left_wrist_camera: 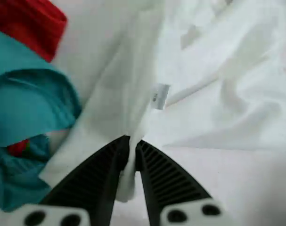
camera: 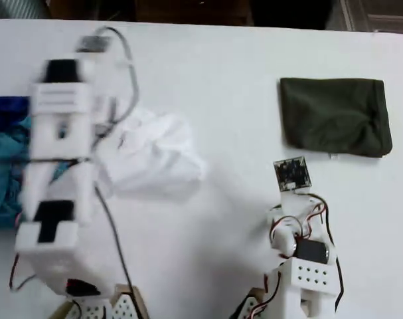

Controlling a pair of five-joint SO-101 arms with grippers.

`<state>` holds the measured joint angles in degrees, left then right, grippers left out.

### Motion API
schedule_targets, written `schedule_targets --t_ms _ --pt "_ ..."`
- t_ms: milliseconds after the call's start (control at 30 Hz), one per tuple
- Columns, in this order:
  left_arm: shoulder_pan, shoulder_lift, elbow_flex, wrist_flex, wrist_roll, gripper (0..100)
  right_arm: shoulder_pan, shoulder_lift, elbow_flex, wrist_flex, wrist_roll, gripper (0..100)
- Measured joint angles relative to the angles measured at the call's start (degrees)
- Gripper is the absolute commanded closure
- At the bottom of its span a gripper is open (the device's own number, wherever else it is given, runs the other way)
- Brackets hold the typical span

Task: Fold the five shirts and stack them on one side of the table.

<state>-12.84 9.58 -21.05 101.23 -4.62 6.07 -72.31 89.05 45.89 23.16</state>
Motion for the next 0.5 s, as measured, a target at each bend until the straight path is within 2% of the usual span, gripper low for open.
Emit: schedule_targets --t_ms 200,300,433,500 --pt "-13.5 -14.4 10.5 0.1 -16.1 97 -7.5 11.4 -16.4 3.9 -1.1 77.2" --pt "-17.1 -19.8 19.1 -0.3 -20.6 97 -12.7 22.0 -29.1 7.3 -4.0 75.5" --pt "-22.2 -23.7 29.3 -4.7 -24.6 97 -21.9 39.0 -46.8 11.3 -6.9 64.9" --pt "-24.0 -24.9 32.7 -6.5 -26.3 97 -26.0 47.8 -56.0 13.1 -8.4 64.7"
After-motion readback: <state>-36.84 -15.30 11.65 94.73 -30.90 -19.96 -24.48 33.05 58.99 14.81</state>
